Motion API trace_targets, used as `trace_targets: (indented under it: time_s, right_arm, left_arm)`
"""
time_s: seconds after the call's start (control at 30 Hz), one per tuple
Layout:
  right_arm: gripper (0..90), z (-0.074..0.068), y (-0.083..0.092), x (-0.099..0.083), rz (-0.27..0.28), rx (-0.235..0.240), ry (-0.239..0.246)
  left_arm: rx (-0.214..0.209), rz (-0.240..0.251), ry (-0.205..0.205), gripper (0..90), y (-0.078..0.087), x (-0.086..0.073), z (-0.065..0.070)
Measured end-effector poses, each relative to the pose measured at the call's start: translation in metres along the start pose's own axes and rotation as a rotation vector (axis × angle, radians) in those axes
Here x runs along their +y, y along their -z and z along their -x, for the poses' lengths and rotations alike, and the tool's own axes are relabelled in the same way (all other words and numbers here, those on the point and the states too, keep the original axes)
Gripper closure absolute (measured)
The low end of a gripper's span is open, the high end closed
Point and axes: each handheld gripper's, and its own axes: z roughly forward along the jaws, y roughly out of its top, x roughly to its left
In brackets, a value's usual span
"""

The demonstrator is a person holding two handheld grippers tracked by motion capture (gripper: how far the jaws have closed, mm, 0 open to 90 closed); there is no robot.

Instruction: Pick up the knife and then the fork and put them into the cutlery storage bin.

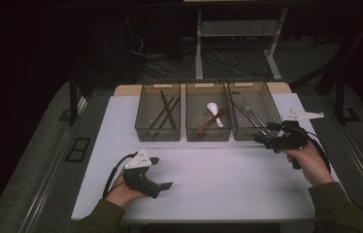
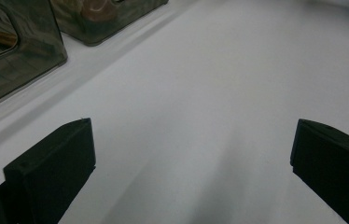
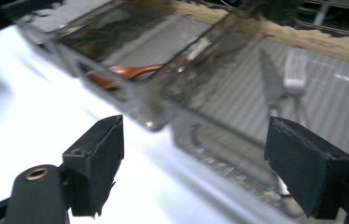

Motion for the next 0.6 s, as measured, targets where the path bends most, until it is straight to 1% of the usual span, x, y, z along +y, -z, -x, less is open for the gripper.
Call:
trace_targets:
  time_s: [0.2,0.37,0.5,0.6]
  right_arm:
    - [18.1,-0.016,0.008,-0.023,0.024,0.046,0.018]
    - [17.3,-0.026,0.011,-0.044,0.037,0.050,0.049]
    - [15.1,-0.032,0.015,-0.059,0.043,0.078,0.049]
    - [15.1,-0.037,0.018,-0.070,0.046,0.086,0.049]
  left_arm:
    - [0.006,0.000,-0.001,0.0,0.002,0.000,0.000]
    - [0.012,0.002,0.000,0.0,0.003,0.000,0.002]
    - [0.015,0.003,0.000,0.0,0.004,0.000,0.002]
    - [0.014,0.010,0.002,0.0,0.004,0.000,0.003]
